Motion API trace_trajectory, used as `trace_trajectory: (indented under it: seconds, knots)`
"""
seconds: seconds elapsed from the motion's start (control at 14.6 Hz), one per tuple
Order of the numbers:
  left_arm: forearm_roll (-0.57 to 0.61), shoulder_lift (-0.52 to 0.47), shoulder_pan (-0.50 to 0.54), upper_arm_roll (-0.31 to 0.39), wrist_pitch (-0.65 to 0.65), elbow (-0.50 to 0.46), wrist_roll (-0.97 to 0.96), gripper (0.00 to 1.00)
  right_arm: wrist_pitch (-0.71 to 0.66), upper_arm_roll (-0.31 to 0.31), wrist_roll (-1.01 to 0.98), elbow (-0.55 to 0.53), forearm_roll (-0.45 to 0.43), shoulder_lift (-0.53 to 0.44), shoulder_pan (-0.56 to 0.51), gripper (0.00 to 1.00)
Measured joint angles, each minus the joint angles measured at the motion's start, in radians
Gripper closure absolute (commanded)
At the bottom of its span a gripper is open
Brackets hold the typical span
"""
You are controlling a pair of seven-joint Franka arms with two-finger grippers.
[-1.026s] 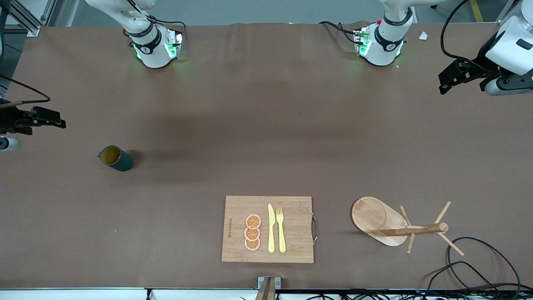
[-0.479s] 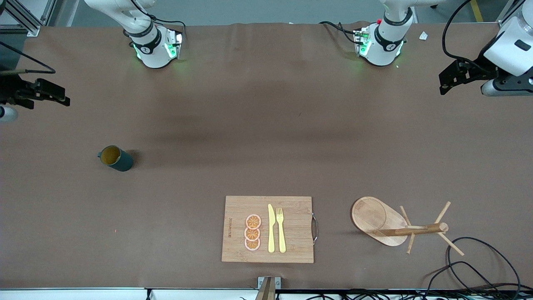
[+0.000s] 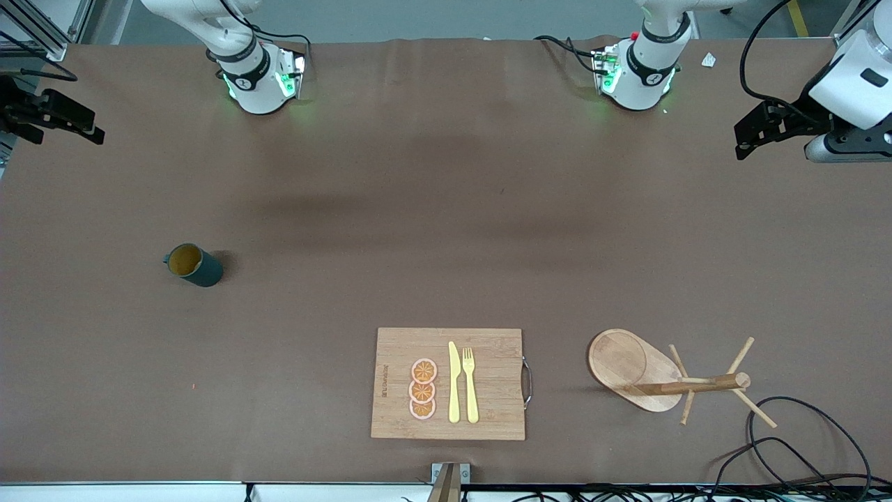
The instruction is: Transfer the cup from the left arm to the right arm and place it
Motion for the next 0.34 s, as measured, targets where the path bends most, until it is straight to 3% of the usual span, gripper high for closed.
trace_trajectory:
  seconds: [0.34]
  knots:
    - [0.000,0.002,0.000,0.000,0.000,0.001,0.001,0.00,0.046,0.000,-0.041,-0.011,-0.001,0.000,0.000,0.00]
